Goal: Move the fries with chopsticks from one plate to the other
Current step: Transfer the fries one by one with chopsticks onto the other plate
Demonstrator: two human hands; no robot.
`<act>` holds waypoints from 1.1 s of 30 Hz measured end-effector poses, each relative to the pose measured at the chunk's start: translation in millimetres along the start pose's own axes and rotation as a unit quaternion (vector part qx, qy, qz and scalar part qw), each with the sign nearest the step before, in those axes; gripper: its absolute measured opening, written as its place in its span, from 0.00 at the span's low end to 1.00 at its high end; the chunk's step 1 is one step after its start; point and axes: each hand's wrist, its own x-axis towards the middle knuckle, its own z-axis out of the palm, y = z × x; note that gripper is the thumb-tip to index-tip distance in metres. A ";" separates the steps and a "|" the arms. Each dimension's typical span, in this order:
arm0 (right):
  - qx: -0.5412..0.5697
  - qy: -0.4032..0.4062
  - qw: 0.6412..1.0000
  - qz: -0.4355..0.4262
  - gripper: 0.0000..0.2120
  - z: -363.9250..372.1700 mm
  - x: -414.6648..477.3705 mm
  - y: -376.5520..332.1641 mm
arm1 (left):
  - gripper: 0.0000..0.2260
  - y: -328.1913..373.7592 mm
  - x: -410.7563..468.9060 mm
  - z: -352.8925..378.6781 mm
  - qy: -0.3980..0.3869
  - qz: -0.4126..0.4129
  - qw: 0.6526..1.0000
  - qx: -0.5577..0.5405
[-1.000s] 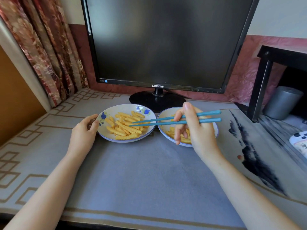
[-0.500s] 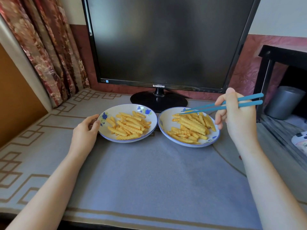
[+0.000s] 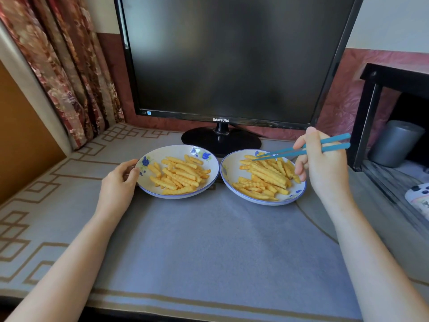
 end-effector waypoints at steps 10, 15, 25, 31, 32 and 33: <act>0.089 0.055 0.994 -0.009 0.20 7.0 -9.5 -8.2 | 0.14 0.1 -0.2 -0.1 -0.005 -0.005 1.000 0.001; 0.154 0.041 0.987 0.009 0.20 19.9 -22.7 -21.8 | 0.14 -0.5 0.1 -0.3 -0.006 -0.010 1.000 0.001; 0.162 -0.098 0.982 0.017 0.19 59.5 -51.1 -20.0 | 0.14 -0.2 0.1 -0.7 -0.008 -0.015 1.000 -0.001; 0.158 -0.105 0.982 0.007 0.19 52.8 -48.6 -23.9 | 0.14 0.9 -0.8 -1.1 -0.005 -0.015 1.000 0.002; 0.158 -0.091 0.983 0.009 0.19 49.0 -45.4 -24.7 | 0.14 0.7 -0.6 -1.2 -0.005 -0.014 1.000 0.003; 0.154 -0.074 0.985 0.010 0.19 44.7 -41.6 -25.8 | 0.14 0.4 -0.3 -1.1 -0.006 -0.013 1.000 0.003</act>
